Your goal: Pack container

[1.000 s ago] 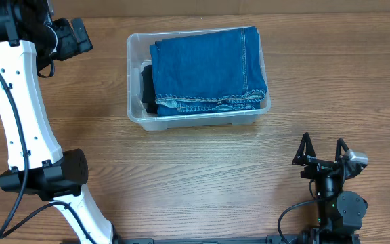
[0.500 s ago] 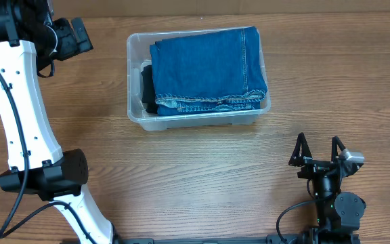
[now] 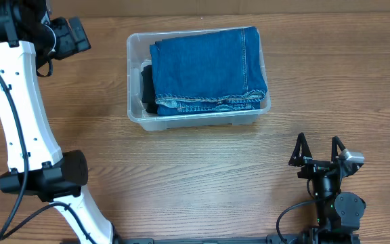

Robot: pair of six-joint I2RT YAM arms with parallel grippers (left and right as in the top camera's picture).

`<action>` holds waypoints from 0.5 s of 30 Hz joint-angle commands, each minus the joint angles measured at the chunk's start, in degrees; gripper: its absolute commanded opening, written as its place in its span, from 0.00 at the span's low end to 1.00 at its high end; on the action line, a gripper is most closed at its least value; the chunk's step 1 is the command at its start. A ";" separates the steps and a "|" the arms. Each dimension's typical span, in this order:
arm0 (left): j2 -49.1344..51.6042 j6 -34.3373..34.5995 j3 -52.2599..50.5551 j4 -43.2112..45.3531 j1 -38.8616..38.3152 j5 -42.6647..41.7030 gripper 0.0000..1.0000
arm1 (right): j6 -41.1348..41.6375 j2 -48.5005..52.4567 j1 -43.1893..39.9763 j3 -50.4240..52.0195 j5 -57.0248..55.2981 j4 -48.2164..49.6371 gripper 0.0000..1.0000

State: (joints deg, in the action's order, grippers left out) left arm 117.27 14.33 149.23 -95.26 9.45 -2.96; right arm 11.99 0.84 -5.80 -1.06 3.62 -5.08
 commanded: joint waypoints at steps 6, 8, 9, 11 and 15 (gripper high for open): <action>-27.82 -10.88 -29.38 35.19 -10.36 -1.55 1.00 | -0.24 -0.68 0.26 0.57 -0.31 0.55 1.00; -34.84 -12.85 -42.27 43.19 -11.56 -1.55 1.00 | -0.24 -0.68 0.26 0.57 -0.31 0.55 1.00; -38.66 -12.85 -49.40 46.90 -11.63 -1.57 1.00 | -0.24 -0.68 0.26 0.57 -0.31 0.55 1.00; -45.62 -12.85 -61.07 52.57 -11.63 -1.55 1.00 | -0.24 -0.68 0.26 0.57 -0.31 0.55 1.00; -61.48 -12.63 -86.01 64.54 -11.63 -1.57 1.00 | -0.24 -0.68 0.26 0.57 -0.31 0.55 1.00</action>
State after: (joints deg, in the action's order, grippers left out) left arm 65.54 2.76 75.13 -36.49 -1.89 -4.45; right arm 11.97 0.73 -5.78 -1.06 3.60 -5.06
